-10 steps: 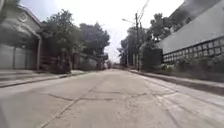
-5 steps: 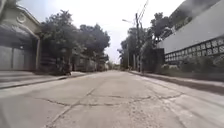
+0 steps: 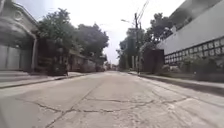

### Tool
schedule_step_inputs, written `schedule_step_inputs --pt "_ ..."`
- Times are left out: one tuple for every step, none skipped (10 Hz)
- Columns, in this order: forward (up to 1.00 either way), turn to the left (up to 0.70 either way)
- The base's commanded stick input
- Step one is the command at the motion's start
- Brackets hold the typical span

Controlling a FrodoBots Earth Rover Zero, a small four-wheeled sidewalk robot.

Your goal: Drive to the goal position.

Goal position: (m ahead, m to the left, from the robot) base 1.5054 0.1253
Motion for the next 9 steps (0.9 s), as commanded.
schedule_step_inputs --pt "0.50 -0.05" --pt "0.50 0.00" --pt "0.50 0.00" --pt "0.50 0.00" --pt "0.50 0.00" --pt "0.50 0.00" --pt "0.50 0.00" --pt "0.50 0.00" --pt "0.50 0.00"
